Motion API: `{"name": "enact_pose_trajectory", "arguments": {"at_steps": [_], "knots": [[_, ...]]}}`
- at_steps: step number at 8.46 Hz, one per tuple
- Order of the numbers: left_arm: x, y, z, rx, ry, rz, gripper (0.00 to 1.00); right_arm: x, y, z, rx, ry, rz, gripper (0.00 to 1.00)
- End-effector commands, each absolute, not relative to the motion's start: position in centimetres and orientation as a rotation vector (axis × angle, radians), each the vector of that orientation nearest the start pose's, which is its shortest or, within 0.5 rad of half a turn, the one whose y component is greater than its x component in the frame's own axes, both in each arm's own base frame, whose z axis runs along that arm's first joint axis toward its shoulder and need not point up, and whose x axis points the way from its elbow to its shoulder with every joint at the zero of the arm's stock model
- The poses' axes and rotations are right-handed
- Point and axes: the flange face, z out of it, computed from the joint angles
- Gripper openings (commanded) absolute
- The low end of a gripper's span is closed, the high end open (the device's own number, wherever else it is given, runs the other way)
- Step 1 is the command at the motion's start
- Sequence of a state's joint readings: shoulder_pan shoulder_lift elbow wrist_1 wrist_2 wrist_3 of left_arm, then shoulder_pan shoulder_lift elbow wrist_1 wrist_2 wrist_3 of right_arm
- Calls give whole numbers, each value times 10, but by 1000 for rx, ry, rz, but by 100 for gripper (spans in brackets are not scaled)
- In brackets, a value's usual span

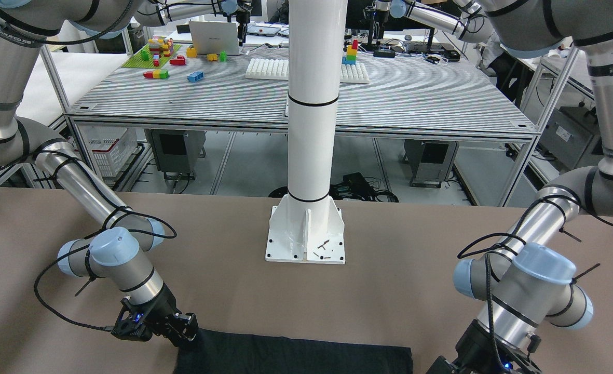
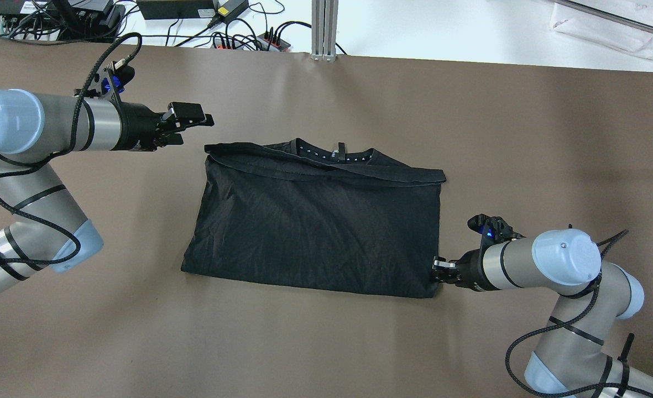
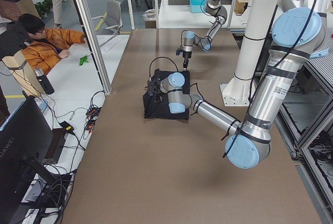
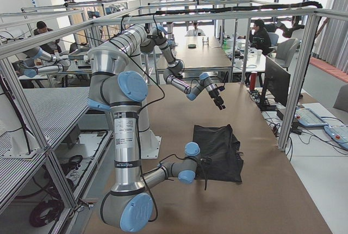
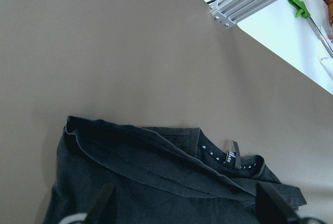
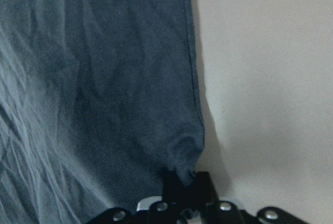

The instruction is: Fold clothes

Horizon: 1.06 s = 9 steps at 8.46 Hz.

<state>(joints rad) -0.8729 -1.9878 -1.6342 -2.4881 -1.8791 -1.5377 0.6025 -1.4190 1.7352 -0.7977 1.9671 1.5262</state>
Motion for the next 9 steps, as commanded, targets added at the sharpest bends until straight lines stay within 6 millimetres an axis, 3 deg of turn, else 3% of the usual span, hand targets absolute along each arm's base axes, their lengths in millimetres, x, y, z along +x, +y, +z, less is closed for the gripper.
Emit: {"name": "enact_pose_trajectory", "arguments": {"at_steps": [1,3,5,9], "knots": [[326,-550,289,384,1368,-487,94,-414,-389,392,-24,-1181,232,0],[326,-550,291,383,1366,-488,94,-417,-350,353,-49,-1248,147,0],[323,-551,294,387,1360,-494,94,-425,-299,322,-130,-1306,123,0],[313,-545,309,414,1336,-540,94,-461,-222,296,-162,-1347,11,0]]}}
